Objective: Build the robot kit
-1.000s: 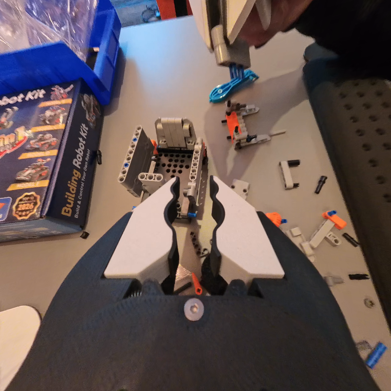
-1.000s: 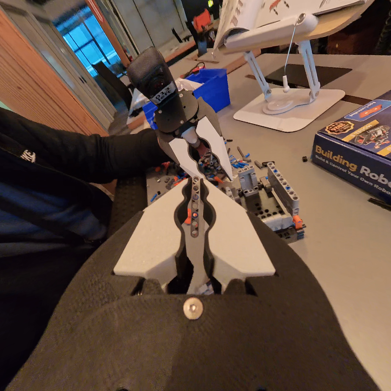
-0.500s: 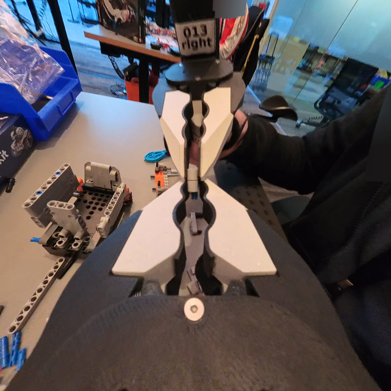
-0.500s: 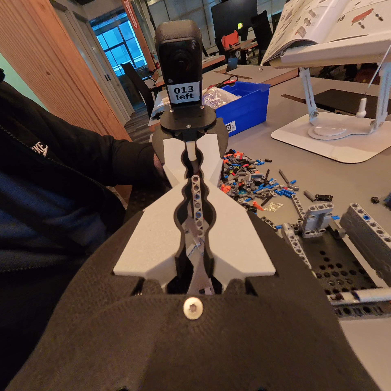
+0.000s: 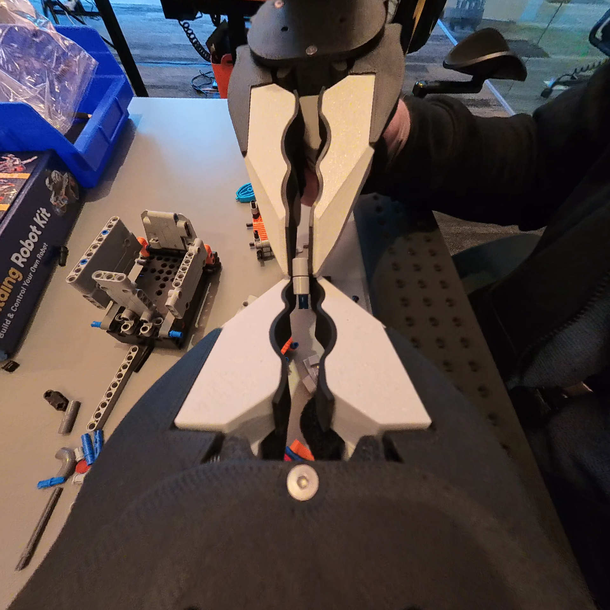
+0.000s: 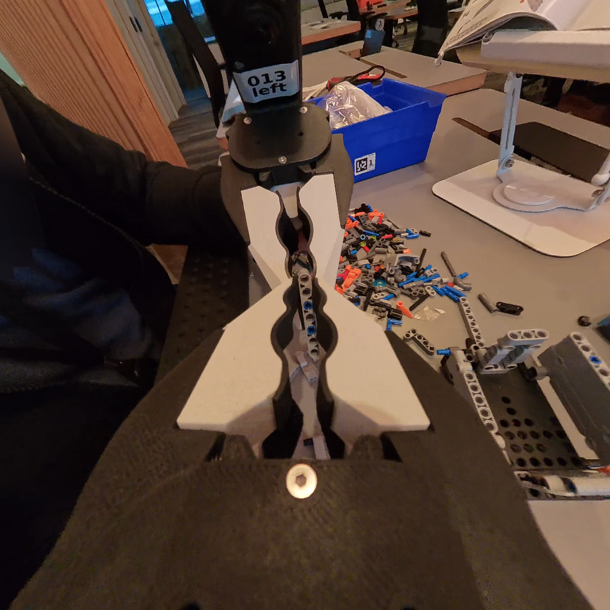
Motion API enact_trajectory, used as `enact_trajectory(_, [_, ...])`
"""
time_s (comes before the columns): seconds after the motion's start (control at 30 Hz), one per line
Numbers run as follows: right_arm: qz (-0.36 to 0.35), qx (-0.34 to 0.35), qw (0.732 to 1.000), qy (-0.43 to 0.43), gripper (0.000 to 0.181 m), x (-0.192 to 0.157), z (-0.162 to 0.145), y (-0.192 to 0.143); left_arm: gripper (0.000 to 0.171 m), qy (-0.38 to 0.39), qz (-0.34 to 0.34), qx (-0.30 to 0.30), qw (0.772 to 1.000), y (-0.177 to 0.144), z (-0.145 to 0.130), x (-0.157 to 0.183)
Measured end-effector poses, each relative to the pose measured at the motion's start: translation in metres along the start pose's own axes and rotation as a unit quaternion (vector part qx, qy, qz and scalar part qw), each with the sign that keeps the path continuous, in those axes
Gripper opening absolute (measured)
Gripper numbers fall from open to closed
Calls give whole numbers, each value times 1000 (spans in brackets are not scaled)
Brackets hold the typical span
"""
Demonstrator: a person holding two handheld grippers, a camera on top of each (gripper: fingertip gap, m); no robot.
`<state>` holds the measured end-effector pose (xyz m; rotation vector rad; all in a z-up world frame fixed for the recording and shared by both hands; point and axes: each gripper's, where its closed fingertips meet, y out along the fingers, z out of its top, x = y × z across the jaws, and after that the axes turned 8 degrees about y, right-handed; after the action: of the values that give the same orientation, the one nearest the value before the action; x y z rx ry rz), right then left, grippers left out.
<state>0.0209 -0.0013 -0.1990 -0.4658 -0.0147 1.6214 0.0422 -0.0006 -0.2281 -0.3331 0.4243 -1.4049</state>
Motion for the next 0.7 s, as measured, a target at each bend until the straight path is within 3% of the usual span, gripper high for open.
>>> enact_trajectory(0.4, [33, 50, 998, 31, 5, 0, 9, -16, 6, -52, -22, 104, 993, -19, 15, -2])
enact_trajectory(0.47, [23, 38, 999, 22, 5, 1, 6, -15, 7, -48, -22, 86, 995, -14, 11, -1])
enact_trajectory(0.57, [10, 10, 1000, 0, 5, 0, -2, -9, 16, -56, -21, 113, 992, -21, 19, -3])
enact_trajectory(0.7, [11, -7, 1000, -12, 5, -2, -6, -6, 7, -35, -21, 95, 995, -20, 17, 2])
